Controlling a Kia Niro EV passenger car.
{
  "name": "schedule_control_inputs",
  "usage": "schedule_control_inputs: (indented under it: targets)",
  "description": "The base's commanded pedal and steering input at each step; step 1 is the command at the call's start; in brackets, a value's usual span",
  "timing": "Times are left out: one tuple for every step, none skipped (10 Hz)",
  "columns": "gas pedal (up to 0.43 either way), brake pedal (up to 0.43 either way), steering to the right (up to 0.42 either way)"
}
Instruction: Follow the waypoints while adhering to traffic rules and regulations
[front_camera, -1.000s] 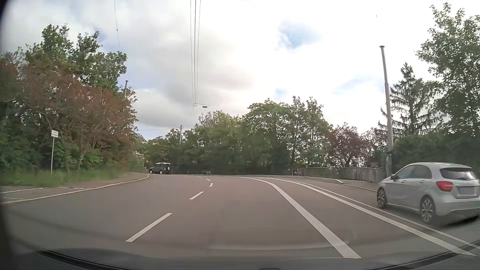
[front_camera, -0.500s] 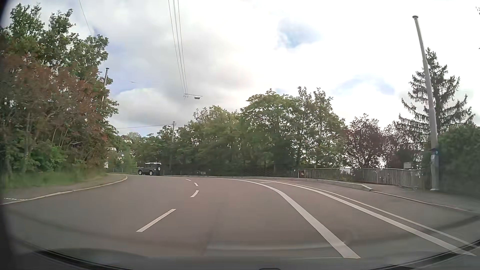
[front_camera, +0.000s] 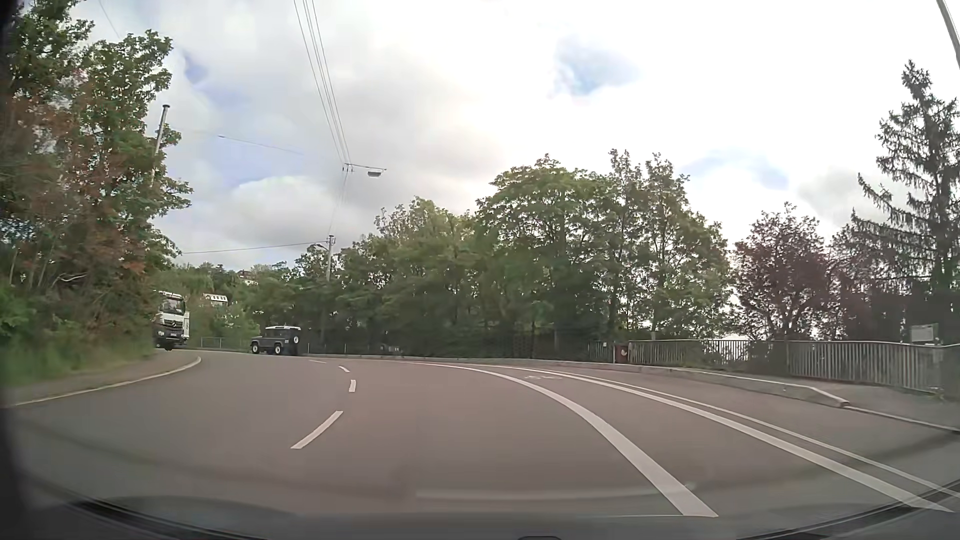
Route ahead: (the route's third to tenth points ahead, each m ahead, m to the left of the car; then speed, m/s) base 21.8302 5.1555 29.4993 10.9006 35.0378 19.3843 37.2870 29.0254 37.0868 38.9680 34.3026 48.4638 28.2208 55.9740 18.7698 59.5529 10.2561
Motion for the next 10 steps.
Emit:
schedule_control_inputs:
  targets:
    - [0.118,0.000,0.001]
    - [0.118,0.000,-0.008]
    - [0.118,0.000,-0.013]
    - [0.118,0.000,-0.016]
    - [0.118,0.000,-0.024]
    - [0.118,0.000,-0.037]
    - [0.098,0.000,-0.054]
    - [0.098,0.000,-0.074]
    - [0.098,0.000,-0.088]
    - [0.098,0.000,-0.091]
